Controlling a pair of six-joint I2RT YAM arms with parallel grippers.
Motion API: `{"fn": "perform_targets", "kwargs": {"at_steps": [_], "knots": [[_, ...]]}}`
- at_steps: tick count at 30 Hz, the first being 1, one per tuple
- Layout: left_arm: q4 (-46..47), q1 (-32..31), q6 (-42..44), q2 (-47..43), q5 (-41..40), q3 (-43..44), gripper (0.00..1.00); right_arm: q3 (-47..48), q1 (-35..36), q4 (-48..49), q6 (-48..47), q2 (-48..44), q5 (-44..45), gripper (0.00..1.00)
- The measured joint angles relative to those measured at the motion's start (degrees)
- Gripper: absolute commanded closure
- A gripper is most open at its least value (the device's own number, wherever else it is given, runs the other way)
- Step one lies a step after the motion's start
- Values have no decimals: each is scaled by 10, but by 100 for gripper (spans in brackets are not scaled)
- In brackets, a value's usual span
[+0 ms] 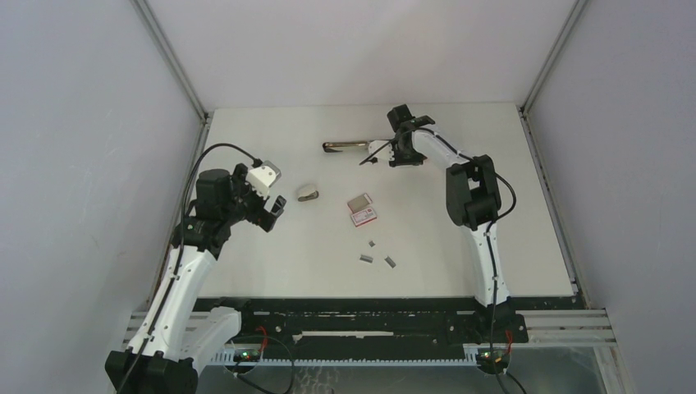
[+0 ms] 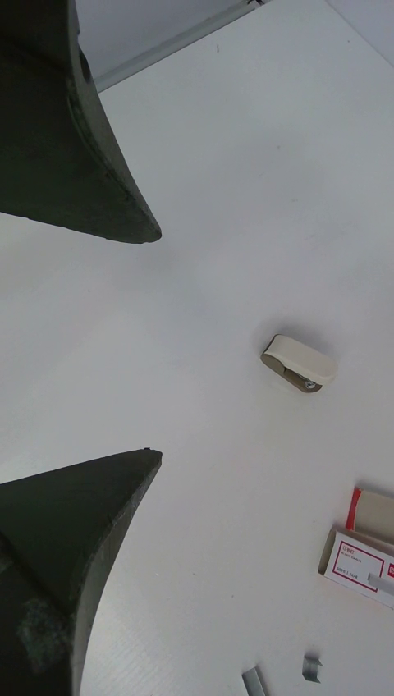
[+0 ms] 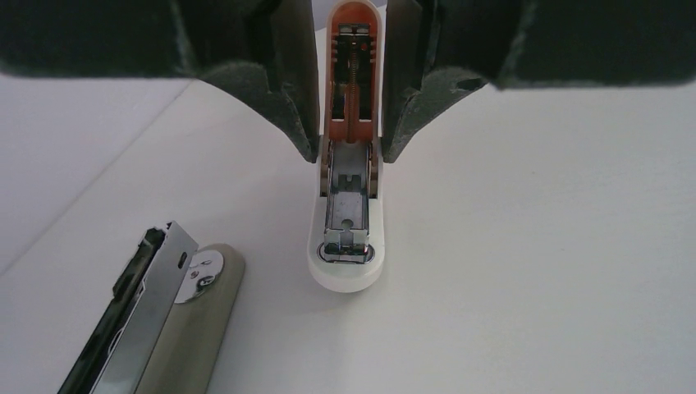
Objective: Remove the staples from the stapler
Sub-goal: Place the stapler at the center of the board.
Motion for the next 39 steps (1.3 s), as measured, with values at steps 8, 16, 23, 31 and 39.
{"fn": "perform_targets", "kwargs": {"at_steps": [8, 16, 23, 31, 39], "knots": [[-2, 0, 1, 3, 0, 0, 0, 2, -4, 11, -14, 10, 0, 71], [-2, 0, 1, 7, 1, 0, 0, 2, -3, 14, -17, 13, -1, 66], [-2, 0, 2, 7, 1, 0, 0, 2, -3, 17, -17, 16, 1, 59], [-2, 0, 5, 7, 1, 0, 0, 3, -3, 25, -15, 19, 4, 49], [-2, 0, 5, 7, 7, 0, 0, 14, -1, 35, -1, 18, 7, 32]]}}
